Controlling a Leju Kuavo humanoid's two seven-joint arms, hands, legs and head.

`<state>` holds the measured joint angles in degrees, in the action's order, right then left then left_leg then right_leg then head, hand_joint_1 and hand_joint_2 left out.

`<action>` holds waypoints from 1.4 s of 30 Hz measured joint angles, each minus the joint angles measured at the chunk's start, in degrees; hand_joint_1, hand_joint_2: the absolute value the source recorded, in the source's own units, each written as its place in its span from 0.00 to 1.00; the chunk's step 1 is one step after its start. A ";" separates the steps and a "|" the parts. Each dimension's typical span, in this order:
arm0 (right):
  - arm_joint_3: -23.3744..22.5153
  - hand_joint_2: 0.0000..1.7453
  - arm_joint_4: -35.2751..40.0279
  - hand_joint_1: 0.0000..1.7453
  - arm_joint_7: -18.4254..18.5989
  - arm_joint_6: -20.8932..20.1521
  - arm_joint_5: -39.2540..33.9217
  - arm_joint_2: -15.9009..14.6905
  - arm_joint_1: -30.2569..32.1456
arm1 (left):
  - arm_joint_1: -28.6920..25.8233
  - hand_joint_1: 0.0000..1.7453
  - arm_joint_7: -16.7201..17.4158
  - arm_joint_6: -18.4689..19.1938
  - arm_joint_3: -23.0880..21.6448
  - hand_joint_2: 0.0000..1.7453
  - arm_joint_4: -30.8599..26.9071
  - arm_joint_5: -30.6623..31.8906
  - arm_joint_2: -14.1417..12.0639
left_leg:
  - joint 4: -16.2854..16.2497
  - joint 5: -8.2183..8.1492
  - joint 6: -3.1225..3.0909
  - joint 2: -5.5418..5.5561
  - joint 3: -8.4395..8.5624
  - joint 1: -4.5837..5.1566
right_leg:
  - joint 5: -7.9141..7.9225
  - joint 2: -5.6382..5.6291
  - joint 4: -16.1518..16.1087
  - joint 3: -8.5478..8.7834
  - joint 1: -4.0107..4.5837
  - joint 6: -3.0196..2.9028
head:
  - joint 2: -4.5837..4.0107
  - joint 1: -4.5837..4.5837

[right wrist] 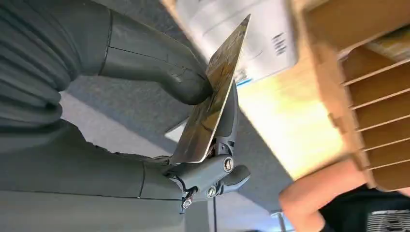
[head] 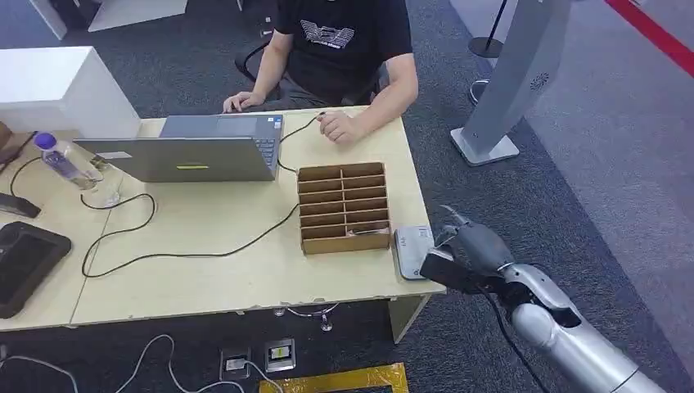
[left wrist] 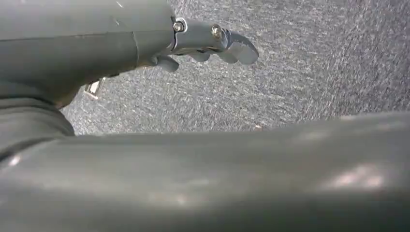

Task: Pass the card to the sensor for recognition and then transmit it.

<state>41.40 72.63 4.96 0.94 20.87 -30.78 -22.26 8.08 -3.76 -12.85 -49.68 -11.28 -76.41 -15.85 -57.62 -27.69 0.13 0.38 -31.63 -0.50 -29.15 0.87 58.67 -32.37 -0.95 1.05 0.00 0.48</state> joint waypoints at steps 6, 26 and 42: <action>0.81 1.00 0.42 1.00 0.00 -0.02 -0.02 2.65 0.37 | 0.02 0.00 0.00 0.00 -0.52 0.00 0.00 -0.02 0.29 | 0.00 0.00 0.00 -0.01 0.01 0.00 | 0.00 0.00 0.00 0.00 0.00 0.00 | 0.00 0.02; 1.27 1.00 -1.37 1.00 -2.60 -0.09 -0.44 6.84 0.56 | 0.04 0.00 0.07 -1.66 -0.66 0.00 0.00 -0.89 0.74 | 0.00 0.00 0.00 -0.01 0.01 0.01 | 0.00 0.00 -0.01 -0.02 -0.01 0.00 | 0.00 0.00; -1.00 1.00 -11.06 1.00 -5.09 -0.52 -7.08 5.62 0.25 | 0.01 0.00 0.09 -1.09 -0.68 0.00 0.00 -0.72 0.09 | -0.01 0.00 0.00 -0.01 0.00 0.01 | 0.00 -0.01 -0.01 -0.03 -0.01 0.00 | 0.00 0.02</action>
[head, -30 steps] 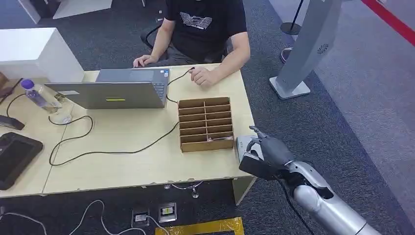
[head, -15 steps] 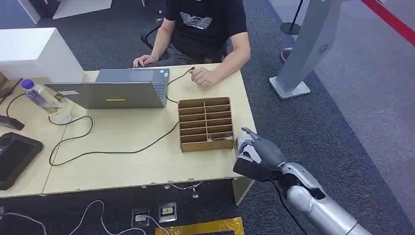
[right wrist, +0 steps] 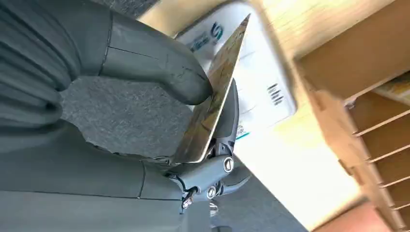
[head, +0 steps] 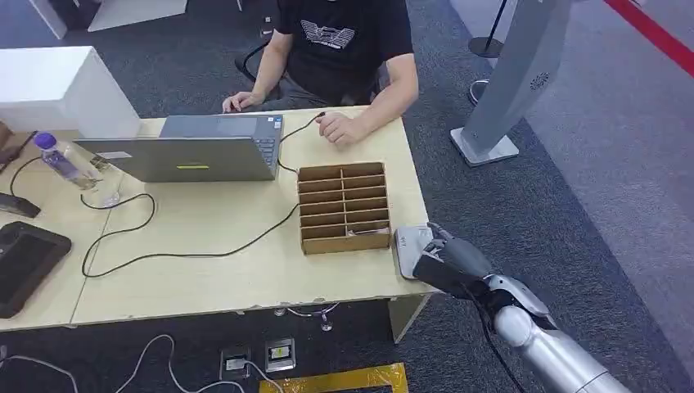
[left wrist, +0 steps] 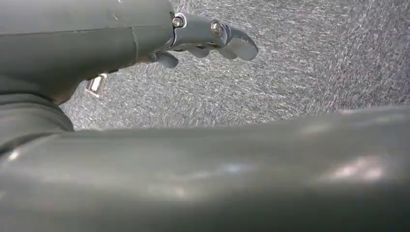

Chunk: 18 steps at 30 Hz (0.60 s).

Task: Pass the card to the sensor for recognition and then transmit it.

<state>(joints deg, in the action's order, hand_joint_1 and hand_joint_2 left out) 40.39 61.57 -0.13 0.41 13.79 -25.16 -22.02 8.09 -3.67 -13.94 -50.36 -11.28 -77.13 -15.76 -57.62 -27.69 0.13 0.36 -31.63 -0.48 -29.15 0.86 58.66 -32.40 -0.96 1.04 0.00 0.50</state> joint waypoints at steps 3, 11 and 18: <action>-0.52 1.00 -2.16 1.00 -1.05 -0.48 -0.28 -0.39 -0.77 | 0.01 0.00 0.26 -0.15 0.00 0.00 0.00 -0.07 -0.02 | 0.00 0.00 0.00 0.00 0.00 0.00 | 0.00 0.00 0.00 0.01 0.00 0.00 | 0.00 0.00; -0.61 1.00 -4.52 1.00 -1.92 -1.03 -0.11 -0.28 -2.02 | 0.01 0.00 0.57 -0.96 0.00 0.00 0.00 -0.33 0.00 | 0.00 0.00 0.00 -0.01 0.02 0.00 | 0.00 0.00 0.00 0.02 0.00 0.00 | 0.00 -0.02; -1.33 1.00 -4.48 1.00 -0.99 -1.51 -0.72 -0.26 -2.88 | 0.01 0.00 0.57 -0.76 0.00 0.00 0.00 -0.35 -0.02 | 0.00 0.00 0.00 0.00 0.02 0.00 | 0.01 0.00 0.01 0.04 0.00 0.00 | 0.00 -0.02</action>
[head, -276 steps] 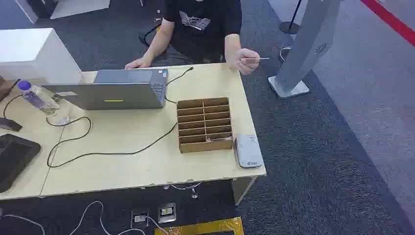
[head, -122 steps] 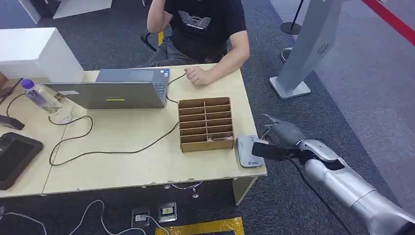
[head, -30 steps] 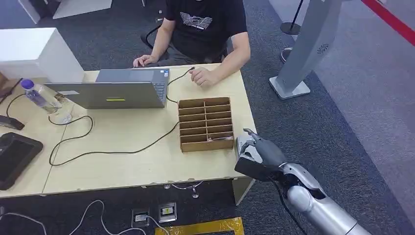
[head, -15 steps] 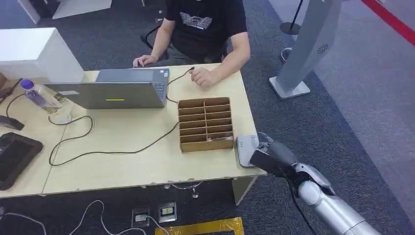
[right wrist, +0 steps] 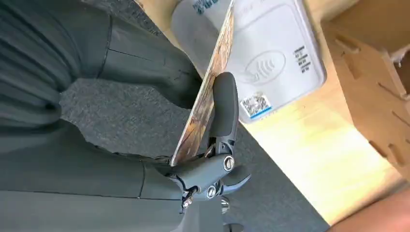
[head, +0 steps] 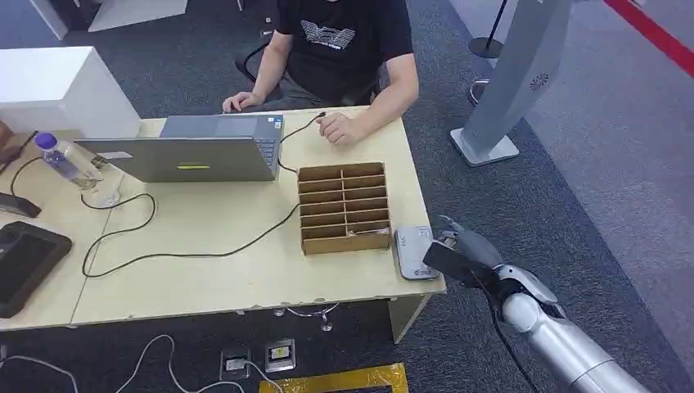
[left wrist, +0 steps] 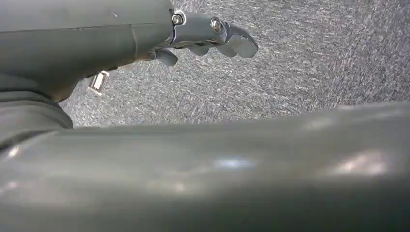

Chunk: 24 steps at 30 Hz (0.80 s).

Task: Pass the card to the sensor for recognition and then transmit it.

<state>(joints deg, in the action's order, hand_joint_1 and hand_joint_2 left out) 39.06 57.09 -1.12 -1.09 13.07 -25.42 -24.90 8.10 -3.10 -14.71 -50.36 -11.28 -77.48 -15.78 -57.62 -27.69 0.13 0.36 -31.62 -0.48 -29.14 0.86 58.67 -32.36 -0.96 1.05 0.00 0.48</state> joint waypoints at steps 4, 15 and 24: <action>-0.74 1.00 1.12 1.00 0.97 -0.55 -0.61 0.00 -0.29 | 0.00 0.00 0.00 0.13 0.00 0.00 0.00 0.00 0.02 | 0.00 0.00 0.00 0.00 0.00 0.00 | 0.00 0.00 0.00 -0.01 0.00 0.00 | 0.00 0.00; -4.99 1.00 15.37 1.00 9.06 -7.13 -9.66 0.35 -4.85 | -0.02 0.00 -0.55 0.90 0.00 0.00 0.00 0.28 0.22 | 0.00 0.02 0.00 -0.01 -0.03 0.00 | 0.01 0.00 0.04 0.01 0.00 -0.01 | 0.00 0.00; -4.46 1.00 11.71 1.00 -0.99 -0.61 0.45 7.55 -21.42 | 0.10 0.00 -1.71 0.70 0.00 0.00 0.00 -1.09 1.07 | 0.01 0.04 0.01 -0.18 -0.03 -0.01 | 0.07 -0.25 0.06 -0.05 0.01 -0.07 | 0.00 0.00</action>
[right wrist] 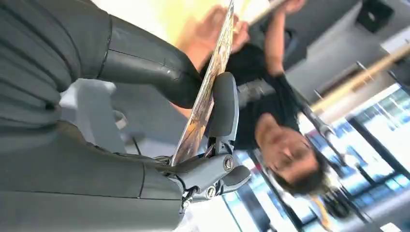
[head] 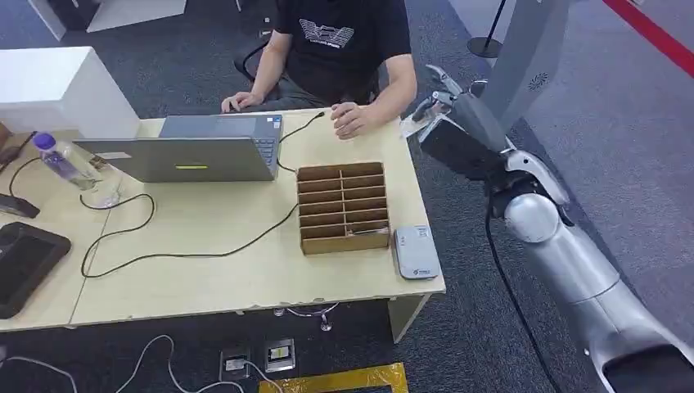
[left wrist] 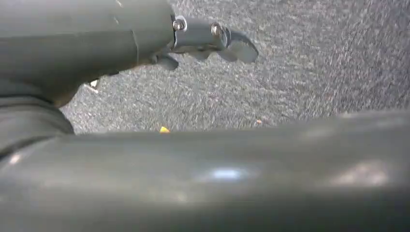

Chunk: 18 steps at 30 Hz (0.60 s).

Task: Pass the card to the sensor for recognition and then transmit it.

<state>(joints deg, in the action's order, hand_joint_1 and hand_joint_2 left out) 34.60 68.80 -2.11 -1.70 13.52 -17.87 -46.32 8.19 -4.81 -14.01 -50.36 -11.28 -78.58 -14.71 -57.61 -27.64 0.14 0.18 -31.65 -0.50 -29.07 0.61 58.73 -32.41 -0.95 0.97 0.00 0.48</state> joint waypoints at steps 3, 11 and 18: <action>0.52 1.00 -6.06 1.00 -3.25 1.35 4.16 3.99 -2.69 | 0.13 0.00 -0.07 0.00 0.00 0.00 0.00 -0.11 0.26 | 0.00 0.00 0.00 0.01 -0.01 0.00 | 0.00 0.02 0.00 0.00 0.00 0.00 | 0.00 0.02; 2.05 1.00 -19.00 1.00 -5.74 3.25 9.26 12.65 -9.49 | 0.48 0.00 -0.07 -0.17 0.00 0.00 0.00 -0.24 0.74 | 0.00 0.00 0.00 0.02 -0.05 0.00 | -0.01 0.01 0.02 -0.07 0.01 -0.01 | 0.00 0.04; 2.95 1.00 -25.60 1.00 -5.74 3.78 9.85 15.95 -11.54 | 0.48 0.00 -0.07 -0.22 0.00 0.00 0.00 0.18 0.94 | -0.01 0.00 0.00 0.01 -0.05 0.00 | -0.01 0.01 -0.02 -0.09 0.00 -0.01 | 0.00 0.02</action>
<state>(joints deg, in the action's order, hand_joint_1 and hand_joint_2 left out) 37.55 43.19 -7.85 2.08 23.36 -1.92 -57.86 8.67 -4.87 -14.23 -50.36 -11.28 -78.40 -13.77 -57.62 -27.64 0.15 0.19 -31.70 -0.49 -29.07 0.62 58.70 -32.50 -0.94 0.96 0.00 0.50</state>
